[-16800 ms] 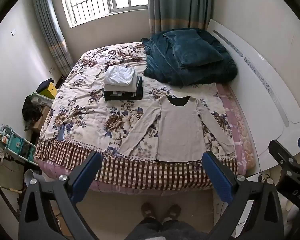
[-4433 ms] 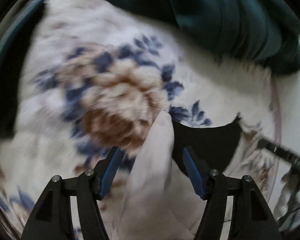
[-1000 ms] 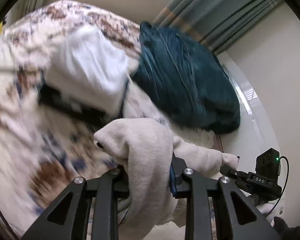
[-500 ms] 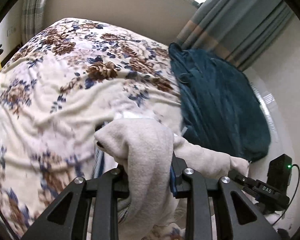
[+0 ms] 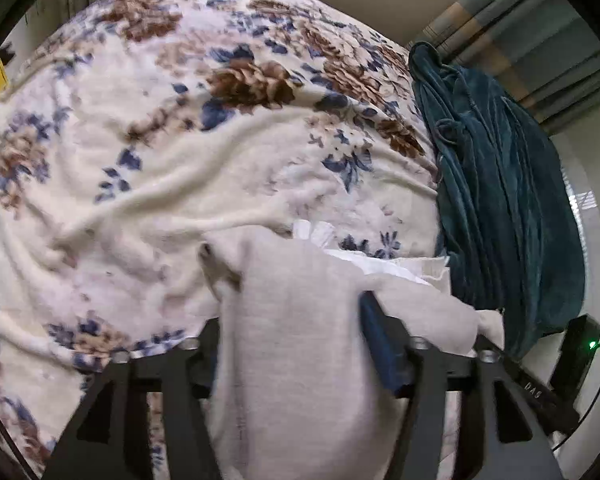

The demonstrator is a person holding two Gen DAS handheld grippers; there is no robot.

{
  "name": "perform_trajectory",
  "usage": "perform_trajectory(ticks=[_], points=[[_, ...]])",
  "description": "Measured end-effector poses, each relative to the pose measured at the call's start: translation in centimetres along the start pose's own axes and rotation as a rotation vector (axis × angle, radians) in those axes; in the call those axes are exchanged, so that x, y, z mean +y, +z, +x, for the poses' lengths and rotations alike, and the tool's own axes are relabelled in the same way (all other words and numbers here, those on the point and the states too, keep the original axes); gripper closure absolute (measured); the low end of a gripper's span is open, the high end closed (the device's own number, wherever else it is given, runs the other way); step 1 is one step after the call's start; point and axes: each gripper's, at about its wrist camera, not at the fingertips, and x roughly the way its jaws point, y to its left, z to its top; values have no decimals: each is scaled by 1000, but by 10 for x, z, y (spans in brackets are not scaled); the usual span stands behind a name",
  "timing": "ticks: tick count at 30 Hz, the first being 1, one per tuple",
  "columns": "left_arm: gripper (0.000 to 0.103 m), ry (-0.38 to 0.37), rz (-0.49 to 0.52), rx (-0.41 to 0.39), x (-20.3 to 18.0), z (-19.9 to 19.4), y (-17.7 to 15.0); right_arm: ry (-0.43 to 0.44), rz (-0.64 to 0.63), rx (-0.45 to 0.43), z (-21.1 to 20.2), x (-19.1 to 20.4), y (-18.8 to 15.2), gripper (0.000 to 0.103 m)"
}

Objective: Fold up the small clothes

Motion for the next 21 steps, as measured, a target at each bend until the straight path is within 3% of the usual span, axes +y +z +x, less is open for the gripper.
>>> perform_trajectory(ticks=[3, 4, 6, 9, 14, 21], points=[[23, 138, 96, -54, -17, -25, -16, -90, -15, -32, -19, 7, -9, 33], [20, 200, 139, -69, -25, -34, -25, -130, -23, -34, -27, 10, -15, 22], [5, 309, 176, -100, -33, -42, -45, -189, -40, -41, -40, 19, -31, 3], [5, 417, 228, -108, -48, -49, -85, -279, -78, -66, -62, 31, -63, 1], [5, 443, 241, -108, -60, -65, -134, -337, -87, -121, -108, 43, -106, 1], [5, 391, 257, -122, -85, -114, -174, -349, -111, -164, -181, 59, -158, 1]])
